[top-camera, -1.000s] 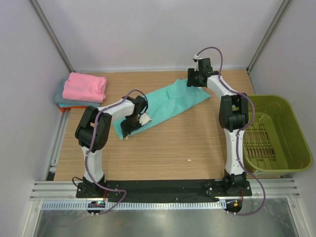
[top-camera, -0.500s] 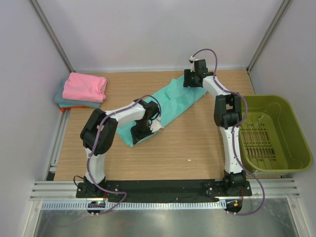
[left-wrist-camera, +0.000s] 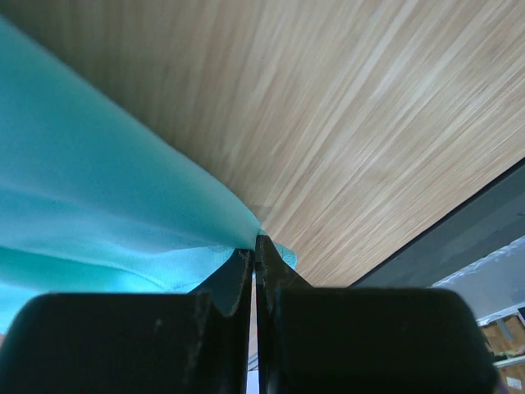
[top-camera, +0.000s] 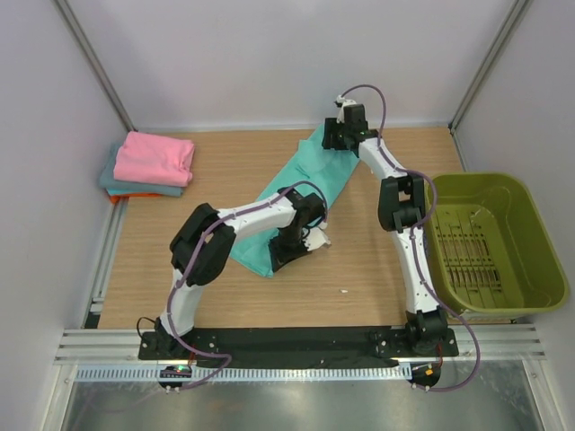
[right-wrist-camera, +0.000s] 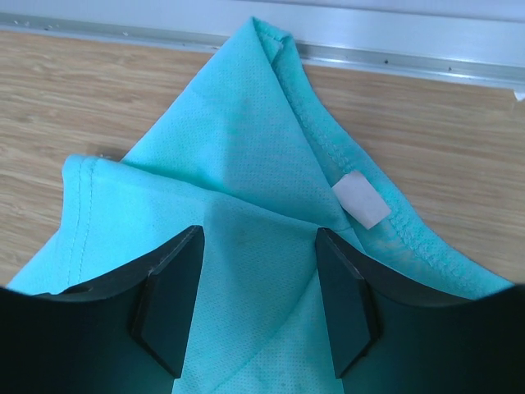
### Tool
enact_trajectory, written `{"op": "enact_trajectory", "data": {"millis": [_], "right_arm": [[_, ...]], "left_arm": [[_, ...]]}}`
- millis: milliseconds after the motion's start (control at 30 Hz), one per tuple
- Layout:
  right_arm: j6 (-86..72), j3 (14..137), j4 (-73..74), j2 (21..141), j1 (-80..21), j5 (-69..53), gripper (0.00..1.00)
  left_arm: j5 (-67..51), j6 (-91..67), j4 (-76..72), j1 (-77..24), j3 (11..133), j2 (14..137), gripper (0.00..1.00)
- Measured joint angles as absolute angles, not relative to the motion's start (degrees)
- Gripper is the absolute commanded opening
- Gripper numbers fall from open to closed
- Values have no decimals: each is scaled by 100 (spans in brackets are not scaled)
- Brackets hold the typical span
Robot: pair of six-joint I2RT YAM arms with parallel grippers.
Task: Fold and stack the t-shirts
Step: Fold the tshirt
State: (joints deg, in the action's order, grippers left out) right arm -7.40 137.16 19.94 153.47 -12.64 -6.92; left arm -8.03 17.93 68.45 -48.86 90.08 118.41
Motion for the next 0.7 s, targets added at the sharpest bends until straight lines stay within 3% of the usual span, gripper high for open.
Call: {"op": "enact_trajectory", "data": {"millis": [400,700], "right_arm": [[-882,13944,1826,15522,-1422,-757,66],[-897,12811,2115,14464,-1323,-569,67]], "left_arm": [[-1063,1463,6803,-5509,9690,12554,0],[-1063,1365,6840,-5520,9870,12556,0]]}}
